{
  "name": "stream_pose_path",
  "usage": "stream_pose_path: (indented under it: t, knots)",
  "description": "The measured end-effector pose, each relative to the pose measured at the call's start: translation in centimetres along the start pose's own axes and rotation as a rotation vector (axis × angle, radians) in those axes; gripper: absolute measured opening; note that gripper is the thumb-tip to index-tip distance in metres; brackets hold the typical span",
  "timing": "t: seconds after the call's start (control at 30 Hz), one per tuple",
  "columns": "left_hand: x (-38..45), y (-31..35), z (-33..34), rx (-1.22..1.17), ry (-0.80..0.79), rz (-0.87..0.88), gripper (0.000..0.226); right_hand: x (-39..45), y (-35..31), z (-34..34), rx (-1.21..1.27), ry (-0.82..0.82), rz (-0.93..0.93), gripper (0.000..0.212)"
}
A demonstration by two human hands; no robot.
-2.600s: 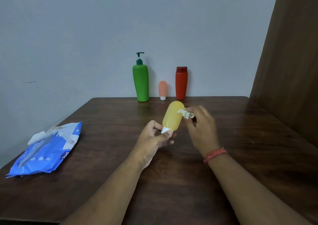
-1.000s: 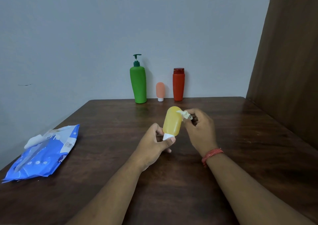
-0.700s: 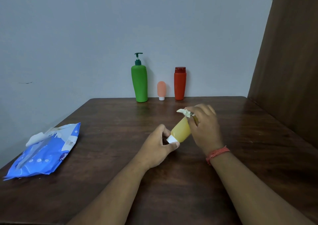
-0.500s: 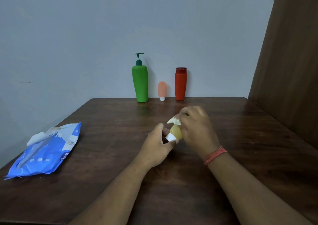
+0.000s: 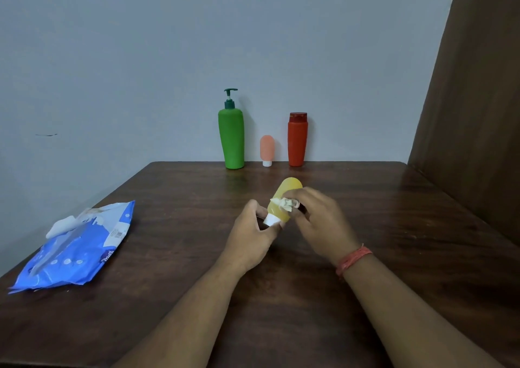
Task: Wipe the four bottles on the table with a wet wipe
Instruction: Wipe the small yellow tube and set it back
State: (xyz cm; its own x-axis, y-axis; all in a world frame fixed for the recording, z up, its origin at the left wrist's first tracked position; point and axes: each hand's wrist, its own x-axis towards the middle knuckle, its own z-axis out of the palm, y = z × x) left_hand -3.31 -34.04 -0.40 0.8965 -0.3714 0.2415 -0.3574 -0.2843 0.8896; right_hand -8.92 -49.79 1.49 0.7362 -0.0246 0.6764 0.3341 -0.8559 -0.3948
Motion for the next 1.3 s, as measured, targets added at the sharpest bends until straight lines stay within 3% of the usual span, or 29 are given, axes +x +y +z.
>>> stream_pose_path:
  t: [0.1,0.2,0.27,0.37,0.47,0.8,0.9,1.03,1.07,1.23,1.3]
  knots:
    - [-0.1,0.1,-0.1,0.017,0.004,0.004,0.029,0.3,-0.4,0.3,0.164,0.086,0.201,0.018]
    - [0.0,0.0,0.1,0.043,-0.007,0.009,0.027,0.5,0.4,0.2,0.153,0.242,0.313,0.02]
    - [0.0,0.0,0.1,0.042,-0.009,0.008,0.027,0.4,0.6,0.1,0.087,0.269,0.25,0.021]
    - [0.1,0.0,0.2,0.021,-0.004,0.006,0.027,0.4,0.6,0.4,-0.006,0.172,0.09,0.017]
    - [0.0,0.0,0.0,-0.011,0.013,-0.008,0.027,0.4,0.1,0.9,-0.044,0.059,0.031,0.028]
    - [-0.2,0.3,0.0,0.04,0.005,0.015,0.027,0.3,-0.6,1.3,-0.202,-0.073,-0.323,0.027]
    - [-0.2,0.4,0.1,0.06,0.001,0.011,0.027,0.4,-0.3,1.4,-0.231,-0.082,-0.289,0.029]
    - [-0.2,0.1,0.4,0.117,0.0,0.043,0.026,1.4,2.1,0.5,-0.171,0.141,0.08,0.018]
    - [-0.2,0.1,0.4,0.117,0.002,0.043,0.026,1.4,2.4,0.3,-0.174,0.151,0.1,0.021]
    - [0.0,0.2,0.0,0.063,0.042,0.002,0.025,0.1,-0.6,1.1,-0.226,-0.132,-0.191,0.032]
    - [0.0,0.3,0.0,0.045,0.052,-0.002,0.025,0.4,-0.8,1.4,-0.255,-0.143,-0.213,0.03]
